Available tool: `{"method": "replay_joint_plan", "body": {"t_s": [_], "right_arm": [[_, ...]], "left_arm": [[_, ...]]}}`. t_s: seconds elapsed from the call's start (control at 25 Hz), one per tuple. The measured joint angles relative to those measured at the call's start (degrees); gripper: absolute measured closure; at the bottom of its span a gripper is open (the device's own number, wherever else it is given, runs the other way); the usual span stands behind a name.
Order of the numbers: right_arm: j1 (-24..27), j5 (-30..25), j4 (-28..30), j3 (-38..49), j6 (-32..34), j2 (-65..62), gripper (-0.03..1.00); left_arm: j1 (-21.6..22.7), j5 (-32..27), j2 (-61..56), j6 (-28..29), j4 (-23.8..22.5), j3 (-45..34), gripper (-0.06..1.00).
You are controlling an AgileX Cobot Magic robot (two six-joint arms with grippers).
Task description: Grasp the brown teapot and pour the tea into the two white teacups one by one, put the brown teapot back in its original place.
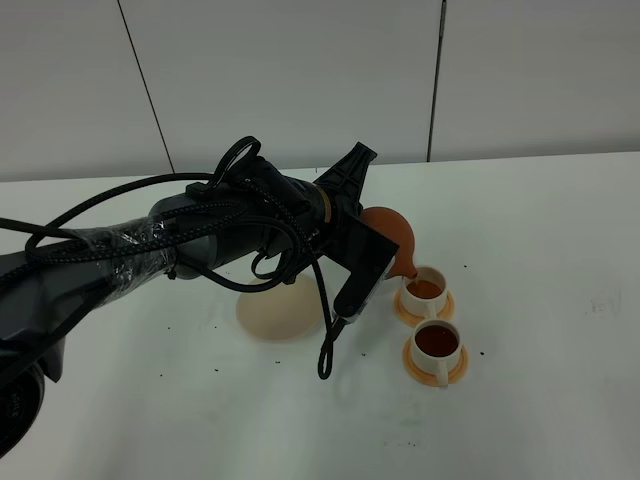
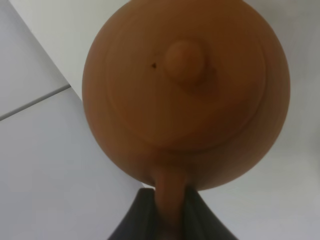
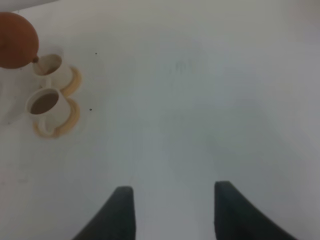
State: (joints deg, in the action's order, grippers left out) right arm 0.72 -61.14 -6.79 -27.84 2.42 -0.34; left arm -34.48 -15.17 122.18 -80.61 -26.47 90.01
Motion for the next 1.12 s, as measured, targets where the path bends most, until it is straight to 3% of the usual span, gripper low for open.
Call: {"method": "replay_joint_plan", "body": {"t_s": [1.12], "right_arm": [[0.00, 0.00, 0.00, 0.00, 0.00, 0.00, 0.61]], "left_arm": [[0.00, 0.26, 0.00, 0.00, -2.55, 0.00, 0.78]]}}
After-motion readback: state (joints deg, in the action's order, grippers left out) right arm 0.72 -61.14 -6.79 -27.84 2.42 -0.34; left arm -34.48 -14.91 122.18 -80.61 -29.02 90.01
